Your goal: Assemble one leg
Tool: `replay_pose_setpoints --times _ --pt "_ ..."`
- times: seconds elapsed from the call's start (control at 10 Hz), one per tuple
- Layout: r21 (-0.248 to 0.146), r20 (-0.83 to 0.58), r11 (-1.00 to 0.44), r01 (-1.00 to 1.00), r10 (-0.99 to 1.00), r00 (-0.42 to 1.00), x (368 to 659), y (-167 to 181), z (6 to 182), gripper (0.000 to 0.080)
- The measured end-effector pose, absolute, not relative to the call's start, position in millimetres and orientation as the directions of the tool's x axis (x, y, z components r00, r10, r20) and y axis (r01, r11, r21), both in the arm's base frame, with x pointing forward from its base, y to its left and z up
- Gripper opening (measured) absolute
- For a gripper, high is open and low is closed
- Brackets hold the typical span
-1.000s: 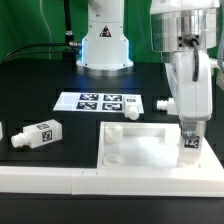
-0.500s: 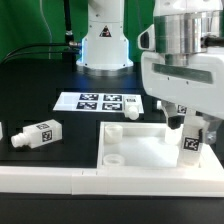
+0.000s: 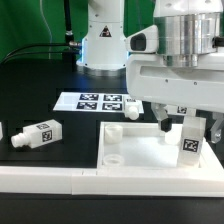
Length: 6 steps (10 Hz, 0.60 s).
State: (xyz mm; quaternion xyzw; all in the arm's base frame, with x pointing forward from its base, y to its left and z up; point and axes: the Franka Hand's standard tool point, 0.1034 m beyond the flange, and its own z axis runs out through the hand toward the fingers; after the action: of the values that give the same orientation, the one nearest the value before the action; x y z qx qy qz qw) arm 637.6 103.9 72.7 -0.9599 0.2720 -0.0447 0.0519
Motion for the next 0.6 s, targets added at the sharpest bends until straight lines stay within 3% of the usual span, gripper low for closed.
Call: replay_pose_setpoints --times 0.1,0.2,0.3,0.4,0.5,0.6 --pt "-0.114 0.057 -0.901 -0.418 -0.426 0.903 640.9 104.1 73.1 0.0648" --pt "-0.118 0.059 -0.878 -0.464 -0.473 0.879 641.9 102.7 73.3 0.0648" --pt "-0.118 0.056 -0.868 -0.483 -0.491 0.869 641.7 102.5 72.8 0.0559" --pt "-0.117 0.057 -0.868 -0.482 -0.491 0.87 641.8 101.8 72.8 0.0559" --pt "-0.122 0.049 -0.837 -0.534 -0.542 0.839 641.9 101.9 72.8 0.0359" --pt "-0.125 0.038 -0.785 -0.606 -0.614 0.788 641.8 101.7 72.7 0.0284"
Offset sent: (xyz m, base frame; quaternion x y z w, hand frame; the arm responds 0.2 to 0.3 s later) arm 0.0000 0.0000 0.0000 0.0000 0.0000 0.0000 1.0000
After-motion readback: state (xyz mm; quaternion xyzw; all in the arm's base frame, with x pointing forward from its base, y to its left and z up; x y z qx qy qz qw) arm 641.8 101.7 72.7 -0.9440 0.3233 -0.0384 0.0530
